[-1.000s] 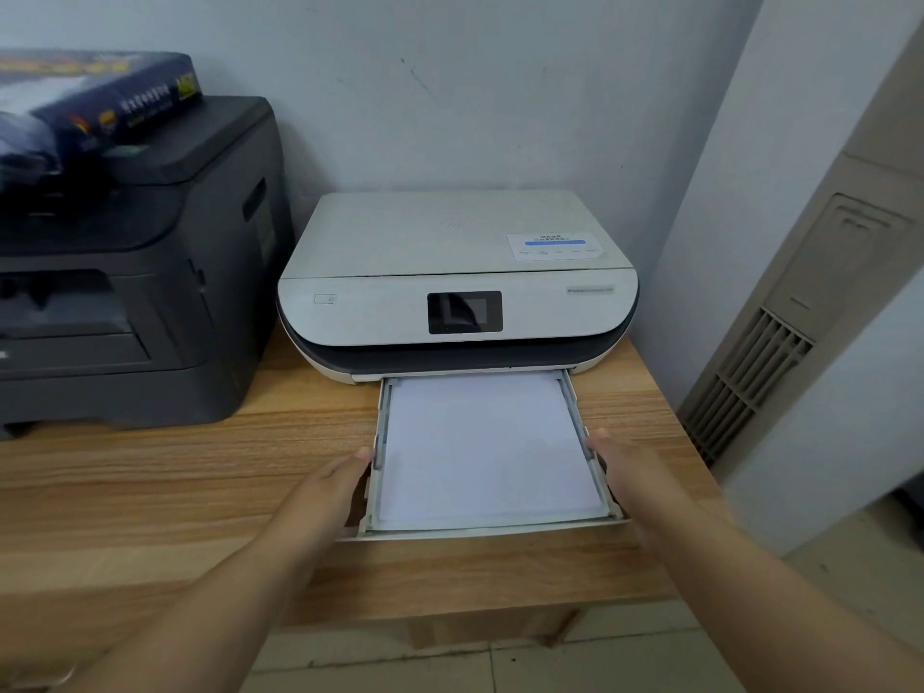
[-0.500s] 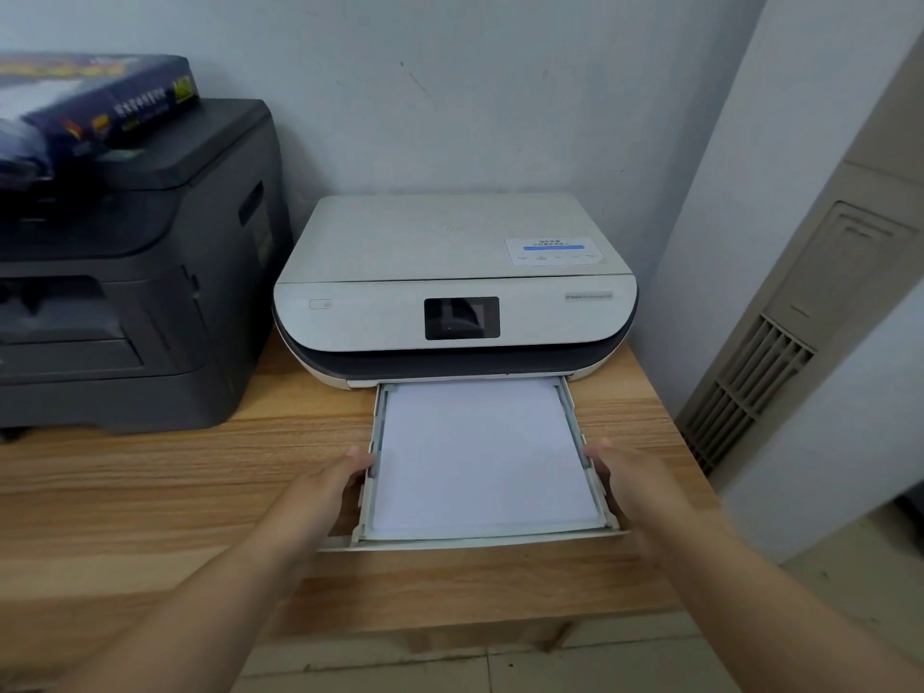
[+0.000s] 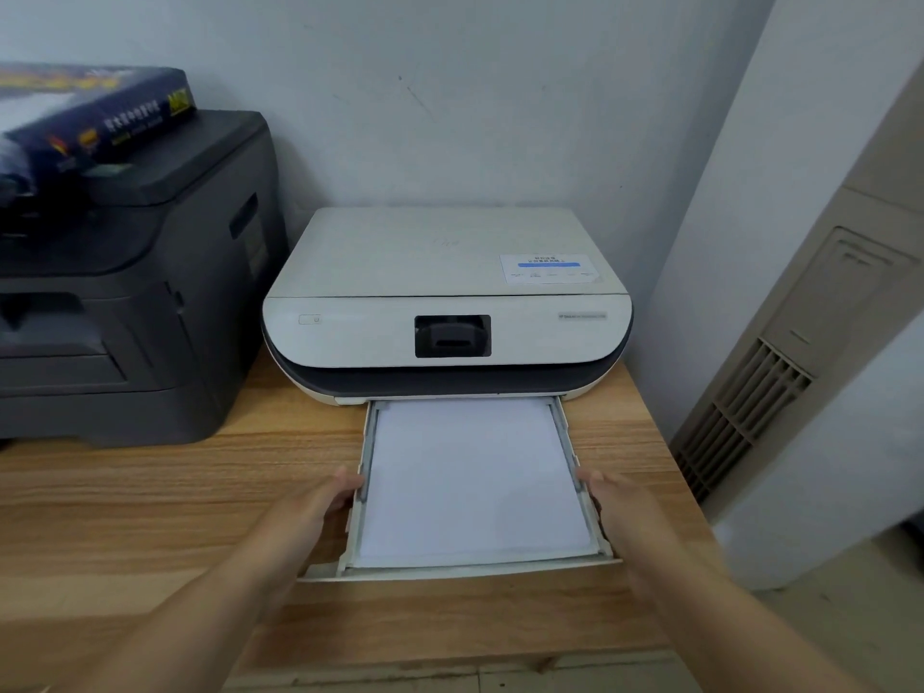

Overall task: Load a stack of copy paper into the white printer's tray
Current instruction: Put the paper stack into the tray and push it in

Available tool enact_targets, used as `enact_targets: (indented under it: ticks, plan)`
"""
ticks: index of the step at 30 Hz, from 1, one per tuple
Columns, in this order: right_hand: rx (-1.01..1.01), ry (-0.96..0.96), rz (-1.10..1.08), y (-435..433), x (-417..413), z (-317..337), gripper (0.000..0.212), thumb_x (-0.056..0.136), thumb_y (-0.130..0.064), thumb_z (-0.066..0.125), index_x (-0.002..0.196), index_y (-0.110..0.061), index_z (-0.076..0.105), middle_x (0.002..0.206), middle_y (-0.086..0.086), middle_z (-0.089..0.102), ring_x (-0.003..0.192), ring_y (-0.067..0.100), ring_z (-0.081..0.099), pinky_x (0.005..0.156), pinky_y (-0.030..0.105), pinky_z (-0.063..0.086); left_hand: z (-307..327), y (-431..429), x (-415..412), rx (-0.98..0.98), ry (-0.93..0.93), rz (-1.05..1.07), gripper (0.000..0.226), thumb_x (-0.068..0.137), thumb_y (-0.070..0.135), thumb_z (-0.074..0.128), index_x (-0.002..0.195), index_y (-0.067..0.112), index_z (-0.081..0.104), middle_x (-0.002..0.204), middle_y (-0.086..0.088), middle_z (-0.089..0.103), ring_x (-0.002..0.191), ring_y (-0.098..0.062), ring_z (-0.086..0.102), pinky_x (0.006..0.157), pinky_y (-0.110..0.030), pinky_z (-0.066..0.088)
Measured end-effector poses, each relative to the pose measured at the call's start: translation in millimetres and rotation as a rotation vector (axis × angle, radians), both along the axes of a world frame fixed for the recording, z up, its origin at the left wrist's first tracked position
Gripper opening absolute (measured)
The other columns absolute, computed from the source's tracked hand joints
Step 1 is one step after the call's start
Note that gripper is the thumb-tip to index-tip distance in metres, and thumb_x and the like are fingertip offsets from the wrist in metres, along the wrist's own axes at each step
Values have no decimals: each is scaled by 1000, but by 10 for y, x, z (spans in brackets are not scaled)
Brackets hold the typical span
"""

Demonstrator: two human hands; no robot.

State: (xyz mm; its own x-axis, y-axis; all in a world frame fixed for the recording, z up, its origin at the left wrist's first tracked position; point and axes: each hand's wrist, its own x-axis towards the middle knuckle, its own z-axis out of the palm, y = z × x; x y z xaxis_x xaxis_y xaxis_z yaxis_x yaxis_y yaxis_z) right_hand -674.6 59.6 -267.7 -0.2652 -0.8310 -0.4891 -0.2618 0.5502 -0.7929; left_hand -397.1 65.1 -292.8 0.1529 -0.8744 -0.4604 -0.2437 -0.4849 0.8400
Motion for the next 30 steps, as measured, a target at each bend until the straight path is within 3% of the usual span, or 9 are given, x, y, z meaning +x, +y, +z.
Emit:
enact_targets:
  ticks: [7,10,14,18,20,23,25,28,30]
  plan:
    - [6,20,-16,-16,34,-34,38,101,-22,29,129,-17,54,131,5,52,113,19,45,86,31,35,14,-23,22,20,51,-11,36,94,42,40,117,25,62,122,1,58,113,-19,51,98,-39,38]
    - [26,42,-10,-28,34,-30,35,101,-23,30,118,-18,59,114,3,61,111,32,55,85,42,47,21,-46,52,20,100,-7,36,93,41,43,117,23,61,124,1,58,112,-14,51,95,-33,36]
    - [-5,35,-19,-49,17,-124,36,101,-23,32,126,-20,56,74,-5,48,61,9,37,53,24,31,-2,-39,89,38,81,-37,37,91,45,44,119,26,61,126,4,56,121,-17,48,108,-45,32]
    - [45,77,50,-54,-43,-111,33,100,-25,33,118,-19,60,86,4,58,65,17,49,55,28,40,-4,-60,111,40,59,-54,35,91,47,43,107,27,67,118,0,63,113,-19,55,105,-44,36]
    - [52,121,99,-121,-99,-59,35,100,-27,33,115,-14,62,97,16,67,83,32,62,73,37,52,51,-123,84,12,-15,-61,37,94,44,38,105,22,65,113,-1,64,104,-18,57,97,-38,39]
    - [-29,236,124,-258,-105,24,34,100,-24,33,119,-12,59,118,11,63,99,25,57,79,31,42,91,-278,-6,-62,-110,-93,39,97,42,32,126,24,51,125,3,55,110,-18,53,93,-34,34]
    - [-75,225,167,-360,-34,29,34,100,-17,33,125,-16,57,109,11,65,101,24,58,82,34,44,58,-396,-64,-135,-167,-158,42,98,36,33,138,26,40,124,9,52,110,-12,50,91,-29,35]
    - [-104,239,192,-469,43,-117,34,95,-10,37,124,1,53,72,12,63,68,23,52,64,31,37,-66,-514,-90,-194,-315,-228,46,97,29,38,143,28,31,102,3,56,80,-9,52,66,-21,39]
    - [-138,327,167,-497,66,-192,38,95,-21,46,128,-4,50,92,9,64,83,24,58,70,31,41,-123,-547,-105,-205,-442,-225,46,95,32,43,140,32,34,107,-13,58,81,-22,57,57,-25,40]
